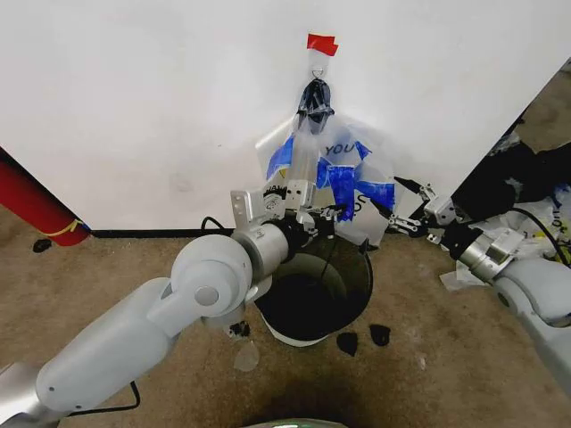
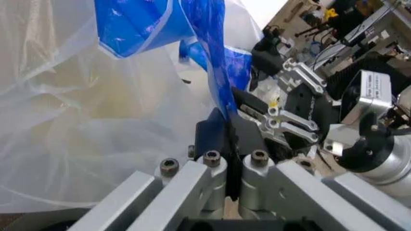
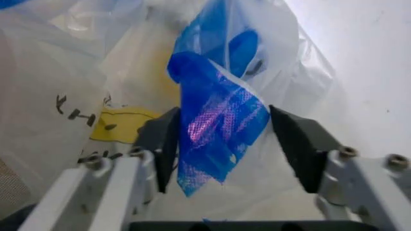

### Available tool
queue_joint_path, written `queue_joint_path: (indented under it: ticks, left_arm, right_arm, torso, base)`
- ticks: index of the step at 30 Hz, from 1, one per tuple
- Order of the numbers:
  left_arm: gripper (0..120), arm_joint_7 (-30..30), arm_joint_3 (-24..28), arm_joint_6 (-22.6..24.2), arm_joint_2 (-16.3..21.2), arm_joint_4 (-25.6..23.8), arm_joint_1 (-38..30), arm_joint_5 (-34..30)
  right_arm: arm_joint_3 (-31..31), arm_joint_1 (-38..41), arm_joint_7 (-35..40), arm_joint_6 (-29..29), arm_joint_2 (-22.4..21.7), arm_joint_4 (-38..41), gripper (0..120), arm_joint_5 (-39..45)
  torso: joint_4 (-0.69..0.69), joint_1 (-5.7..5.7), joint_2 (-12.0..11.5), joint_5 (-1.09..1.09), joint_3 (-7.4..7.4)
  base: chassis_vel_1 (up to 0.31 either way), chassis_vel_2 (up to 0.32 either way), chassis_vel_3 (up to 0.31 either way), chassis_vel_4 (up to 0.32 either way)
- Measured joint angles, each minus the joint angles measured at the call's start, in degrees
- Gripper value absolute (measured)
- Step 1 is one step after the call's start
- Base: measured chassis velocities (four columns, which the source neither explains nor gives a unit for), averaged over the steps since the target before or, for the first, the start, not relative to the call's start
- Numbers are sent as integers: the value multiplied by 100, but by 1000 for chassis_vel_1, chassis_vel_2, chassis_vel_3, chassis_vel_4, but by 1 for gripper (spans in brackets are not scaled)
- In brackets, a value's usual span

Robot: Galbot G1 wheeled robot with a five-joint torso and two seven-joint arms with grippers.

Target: Pick up the garbage bag from the wall and place it over the trash bin.

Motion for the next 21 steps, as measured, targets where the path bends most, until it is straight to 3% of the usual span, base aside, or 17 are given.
queue_joint_path:
  ticks: [13,21]
  left_arm:
    - [0,-1,-10,0,-3,24,30,0]
    - [0,-1,-201,-7,88,-97,145,12]
  right_arm:
    - [-13,-66,201,-60,132,-15,0,-9]
    - [235,-461,564,-25,224,282,0,305]
  torso:
    - [1,-1,1,0,-1]
    - [0,-1,1,0,-1]
  base:
    - [0,0,0,0]
    - [0,0,0,0]
